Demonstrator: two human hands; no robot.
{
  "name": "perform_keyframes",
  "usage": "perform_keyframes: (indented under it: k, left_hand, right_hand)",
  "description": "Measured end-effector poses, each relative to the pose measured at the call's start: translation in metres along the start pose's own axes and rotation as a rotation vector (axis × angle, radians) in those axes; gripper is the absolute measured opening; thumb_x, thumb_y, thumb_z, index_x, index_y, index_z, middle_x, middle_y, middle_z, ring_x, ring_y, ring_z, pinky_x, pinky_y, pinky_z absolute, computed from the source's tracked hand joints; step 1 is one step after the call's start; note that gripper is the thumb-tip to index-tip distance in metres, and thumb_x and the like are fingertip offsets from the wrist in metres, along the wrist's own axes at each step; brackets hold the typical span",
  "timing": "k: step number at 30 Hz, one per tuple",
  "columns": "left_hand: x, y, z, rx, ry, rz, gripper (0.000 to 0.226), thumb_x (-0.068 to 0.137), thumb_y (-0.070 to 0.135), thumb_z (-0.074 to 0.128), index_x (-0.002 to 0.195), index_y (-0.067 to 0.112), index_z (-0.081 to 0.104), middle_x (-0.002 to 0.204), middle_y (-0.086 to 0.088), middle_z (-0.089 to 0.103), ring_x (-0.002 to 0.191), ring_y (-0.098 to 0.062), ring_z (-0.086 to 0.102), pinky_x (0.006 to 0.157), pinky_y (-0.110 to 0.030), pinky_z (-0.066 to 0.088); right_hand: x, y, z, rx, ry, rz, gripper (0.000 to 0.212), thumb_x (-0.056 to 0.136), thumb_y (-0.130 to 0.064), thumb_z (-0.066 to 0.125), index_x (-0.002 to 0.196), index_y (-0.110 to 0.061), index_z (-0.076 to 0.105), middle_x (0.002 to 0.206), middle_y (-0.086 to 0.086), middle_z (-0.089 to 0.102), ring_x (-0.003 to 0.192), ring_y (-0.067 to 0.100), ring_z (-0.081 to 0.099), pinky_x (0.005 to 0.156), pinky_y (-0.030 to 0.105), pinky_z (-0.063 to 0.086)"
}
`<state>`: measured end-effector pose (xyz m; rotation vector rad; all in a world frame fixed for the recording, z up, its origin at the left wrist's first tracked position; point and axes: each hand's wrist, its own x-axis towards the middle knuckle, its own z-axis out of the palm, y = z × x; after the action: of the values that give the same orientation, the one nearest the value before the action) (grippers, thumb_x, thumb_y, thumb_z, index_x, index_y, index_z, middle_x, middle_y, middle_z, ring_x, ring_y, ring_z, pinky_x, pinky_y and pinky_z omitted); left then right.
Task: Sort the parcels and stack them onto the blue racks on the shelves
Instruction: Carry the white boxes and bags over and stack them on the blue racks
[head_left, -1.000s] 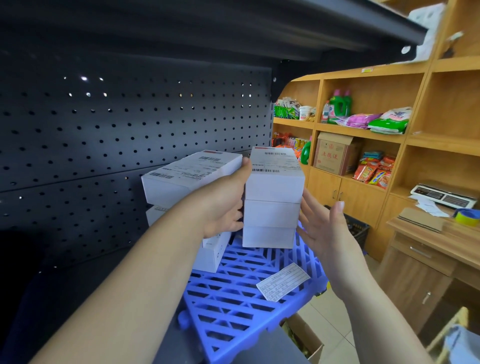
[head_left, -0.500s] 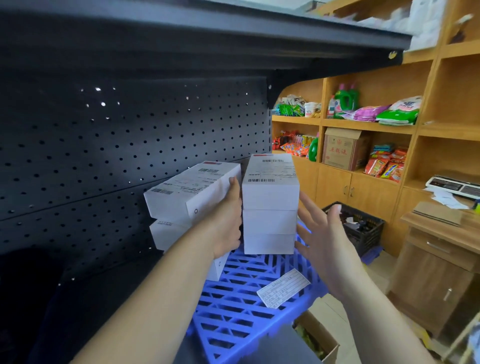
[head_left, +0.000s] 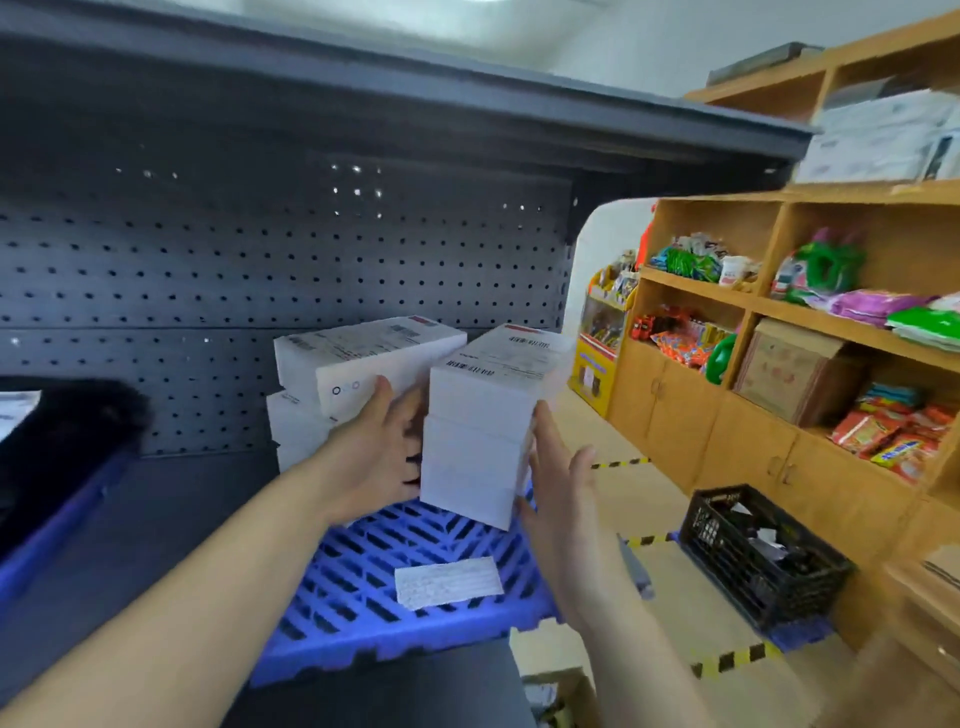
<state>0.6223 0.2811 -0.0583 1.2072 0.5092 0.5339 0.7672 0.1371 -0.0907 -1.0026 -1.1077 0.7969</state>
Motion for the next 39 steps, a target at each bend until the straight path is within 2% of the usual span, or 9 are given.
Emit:
perform_keyframes:
  k: [5,8,11,16,23,27,32,36,39]
  left_hand:
    - [-0.002,-0.007,0.015,0.041,0.074,0.048,0.069,0.082,0.078,0.011,0.138,0.048,0.041,0.136,-0.003,0.056,0.126,-0.033,0.050,0.107,-0.055,0.034]
    - [-0.003,-0.009,0.024,0.034,0.124,0.075,0.065,0.086,0.074,0.015,0.138,0.046,0.042,0.135,-0.003,0.056,0.125,-0.031,0.050,0.099,-0.049,0.041]
    - [-0.007,-0.013,0.032,0.005,0.148,0.100,0.061,0.089,0.071,0.016,0.135,0.045,0.046,0.133,-0.001,0.059,0.123,-0.028,0.053,0.093,-0.044,0.044]
    - [-0.013,-0.019,0.052,0.007,0.135,0.123,0.061,0.089,0.071,0.016,0.133,0.045,0.048,0.131,0.003,0.060,0.124,-0.024,0.053,0.096,-0.042,0.042]
    - [-0.019,-0.039,0.087,0.088,0.154,0.200,0.049,0.094,0.061,0.014,0.135,0.050,0.039,0.128,0.018,0.060,0.119,-0.004,0.054,0.088,-0.026,0.043]
    - [-0.019,-0.044,0.101,0.112,0.143,0.246,0.049,0.095,0.061,0.013,0.139,0.053,0.033,0.133,0.021,0.055,0.124,-0.001,0.049,0.092,-0.023,0.041]
    - [-0.022,-0.043,0.119,0.102,0.123,0.244,0.043,0.097,0.058,0.011,0.128,0.055,0.041,0.122,0.025,0.062,0.111,0.005,0.058,0.076,-0.015,0.051]
    - [-0.021,-0.046,0.124,0.090,0.143,0.248,0.042,0.096,0.059,0.012,0.128,0.056,0.039,0.124,0.024,0.060,0.115,0.003,0.056,0.086,-0.019,0.048]
    - [-0.024,-0.043,0.120,0.063,0.171,0.227,0.045,0.096,0.059,0.010,0.135,0.054,0.032,0.128,0.022,0.053,0.117,-0.002,0.052,0.086,-0.021,0.045]
  right_hand:
    - [0.002,-0.001,-0.012,0.037,-0.079,0.052,0.069,0.079,-0.082,0.031,0.142,-0.055,0.026,0.152,-0.027,0.026,0.139,-0.004,0.025,0.112,0.034,0.029]
    - [0.002,-0.003,-0.015,-0.031,-0.111,0.047,0.054,0.090,-0.070,0.020,0.143,-0.058,0.017,0.156,-0.028,0.010,0.143,0.000,0.014,0.116,0.035,0.024]
    - [0.001,-0.003,-0.020,-0.037,-0.134,0.049,0.056,0.089,-0.068,0.018,0.144,-0.057,0.015,0.157,-0.026,0.004,0.145,0.002,0.009,0.118,0.041,0.022]
    - [-0.002,-0.010,-0.036,0.070,-0.200,0.073,0.064,0.085,-0.069,0.017,0.147,-0.050,0.015,0.155,-0.023,0.020,0.141,0.001,0.020,0.115,0.033,0.026]
    - [0.009,-0.019,-0.071,0.148,-0.284,0.112,0.068,0.090,-0.068,-0.001,0.149,-0.042,0.022,0.141,-0.023,0.047,0.133,0.006,0.042,0.108,0.044,0.036]
    - [0.014,-0.022,-0.080,0.152,-0.294,0.127,0.068,0.088,-0.071,0.002,0.147,-0.045,0.025,0.139,-0.021,0.050,0.135,0.011,0.040,0.106,0.044,0.035]
    - [0.018,-0.023,-0.088,0.129,-0.286,0.119,0.070,0.089,-0.070,0.000,0.146,-0.043,0.030,0.139,-0.016,0.052,0.132,0.013,0.043,0.108,0.046,0.036]
    - [0.019,-0.024,-0.091,0.079,-0.272,0.076,0.067,0.089,-0.068,0.000,0.141,-0.046,0.035,0.132,-0.020,0.057,0.125,0.008,0.050,0.093,0.033,0.047]
    - [0.019,-0.023,-0.094,0.079,-0.285,0.063,0.066,0.089,-0.068,0.001,0.144,-0.045,0.029,0.136,-0.020,0.053,0.128,0.009,0.049,0.095,0.033,0.047]
